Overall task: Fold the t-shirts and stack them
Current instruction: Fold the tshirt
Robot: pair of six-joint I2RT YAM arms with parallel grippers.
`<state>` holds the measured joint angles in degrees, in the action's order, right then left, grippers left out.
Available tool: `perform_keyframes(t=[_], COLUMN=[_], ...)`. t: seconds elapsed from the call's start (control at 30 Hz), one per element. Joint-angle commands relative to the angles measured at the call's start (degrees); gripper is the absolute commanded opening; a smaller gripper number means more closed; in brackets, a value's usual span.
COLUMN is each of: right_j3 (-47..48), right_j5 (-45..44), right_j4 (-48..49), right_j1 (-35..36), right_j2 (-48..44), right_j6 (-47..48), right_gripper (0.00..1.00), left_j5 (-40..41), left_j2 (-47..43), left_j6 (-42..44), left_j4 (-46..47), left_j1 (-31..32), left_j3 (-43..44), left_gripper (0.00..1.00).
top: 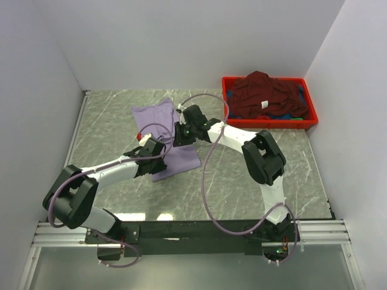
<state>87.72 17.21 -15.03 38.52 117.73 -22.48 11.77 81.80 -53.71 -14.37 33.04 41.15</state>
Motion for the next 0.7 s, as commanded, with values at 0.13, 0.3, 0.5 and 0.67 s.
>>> perform_keyframes(t=[0.13, 0.3, 0.5, 0.67], right_j3=[4.7, 17.4, 36.6, 32.3], right_j5=[0.9, -0.3, -3.1, 3.9], right_j4=[5.6, 3.4, -0.5, 1.8], right_j1=[0.2, -0.2, -2.0, -5.2], right_j2=[6.8, 12.8, 21.5, 17.4], right_j6=[0.1, 1.6, -0.3, -4.8], right_gripper=[0.29, 0.29, 0.32, 0.39], left_j5=[-2.0, -2.3, -1.8, 0.7], left_j2=[0.2, -1.6, -3.4, -8.1], left_j6=[-1.3, -1.9, -2.8, -4.2], left_j4=[-0.7, -2.4, -4.1, -5.7], left_j1=[0.3, 0.4, 0.7, 0.5], left_j3=[-1.7, -3.4, -4.4, -3.5], left_gripper=[0.27, 0.27, 0.28, 0.30])
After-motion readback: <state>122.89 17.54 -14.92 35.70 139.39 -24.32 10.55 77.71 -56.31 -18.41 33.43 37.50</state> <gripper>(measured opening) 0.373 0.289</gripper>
